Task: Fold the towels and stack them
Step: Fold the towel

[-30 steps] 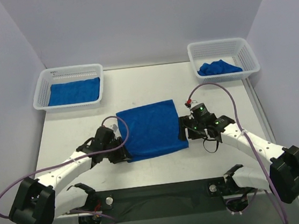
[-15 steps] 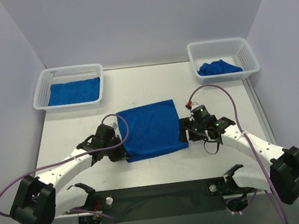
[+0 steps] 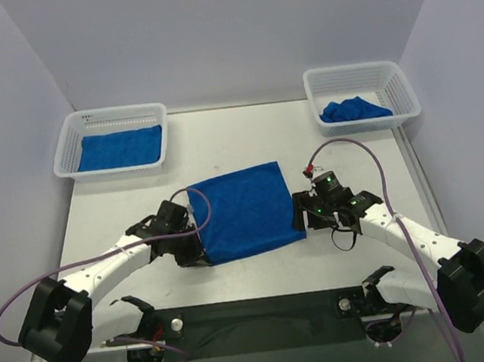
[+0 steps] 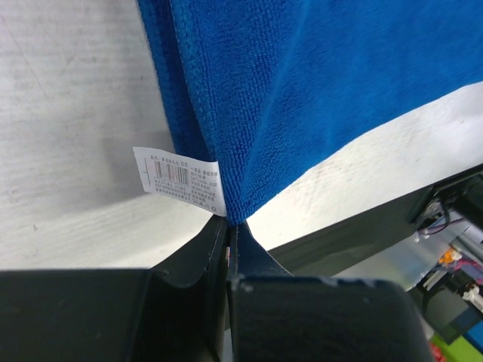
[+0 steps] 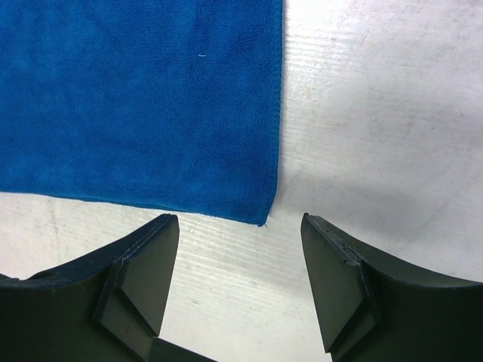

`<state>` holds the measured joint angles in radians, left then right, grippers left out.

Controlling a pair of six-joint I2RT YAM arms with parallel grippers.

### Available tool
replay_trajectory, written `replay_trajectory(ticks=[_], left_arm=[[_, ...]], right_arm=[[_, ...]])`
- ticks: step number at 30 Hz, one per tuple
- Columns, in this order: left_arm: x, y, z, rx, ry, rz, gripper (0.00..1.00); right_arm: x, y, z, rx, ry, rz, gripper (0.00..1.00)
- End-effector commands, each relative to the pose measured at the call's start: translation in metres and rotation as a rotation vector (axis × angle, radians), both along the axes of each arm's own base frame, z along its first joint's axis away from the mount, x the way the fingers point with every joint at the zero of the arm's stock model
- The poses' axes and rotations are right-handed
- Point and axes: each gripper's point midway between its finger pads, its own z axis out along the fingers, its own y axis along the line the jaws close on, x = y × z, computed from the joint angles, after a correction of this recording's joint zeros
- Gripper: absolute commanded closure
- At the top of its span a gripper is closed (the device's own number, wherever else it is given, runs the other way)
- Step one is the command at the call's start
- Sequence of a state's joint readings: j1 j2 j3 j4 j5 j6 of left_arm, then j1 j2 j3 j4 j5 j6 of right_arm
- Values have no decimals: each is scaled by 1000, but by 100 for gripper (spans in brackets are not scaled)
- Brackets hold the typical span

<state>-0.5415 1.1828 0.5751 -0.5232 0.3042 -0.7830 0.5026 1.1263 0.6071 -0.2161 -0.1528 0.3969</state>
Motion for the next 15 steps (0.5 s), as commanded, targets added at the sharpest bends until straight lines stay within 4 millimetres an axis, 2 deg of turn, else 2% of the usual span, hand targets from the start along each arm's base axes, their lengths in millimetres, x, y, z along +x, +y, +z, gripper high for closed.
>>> replay_trajectory(ticks=[1,3,7,10,11,15], left_arm=[[-8,-3,6,-2,46,-67,97],[-12,-1,2,20,79,-81,96],[-6,0,6,41,71,-103,96],[-6,0,7,48,70,-108,96],[-5,0,7,48,69,-108,96],[-7,1,5,52,73,-107,96]], right_arm=[[-3,-7,-8,-23,29,-21,34],[-4,-8,-10,-24,45,-29,34],[-5,-8,-19,-25,91,-60,37],[-4,-11,-24,-26,116,-102,46],[-3,-10,-24,-19,120,-105,51],[-4,-3,-27,16,147,-119,58]])
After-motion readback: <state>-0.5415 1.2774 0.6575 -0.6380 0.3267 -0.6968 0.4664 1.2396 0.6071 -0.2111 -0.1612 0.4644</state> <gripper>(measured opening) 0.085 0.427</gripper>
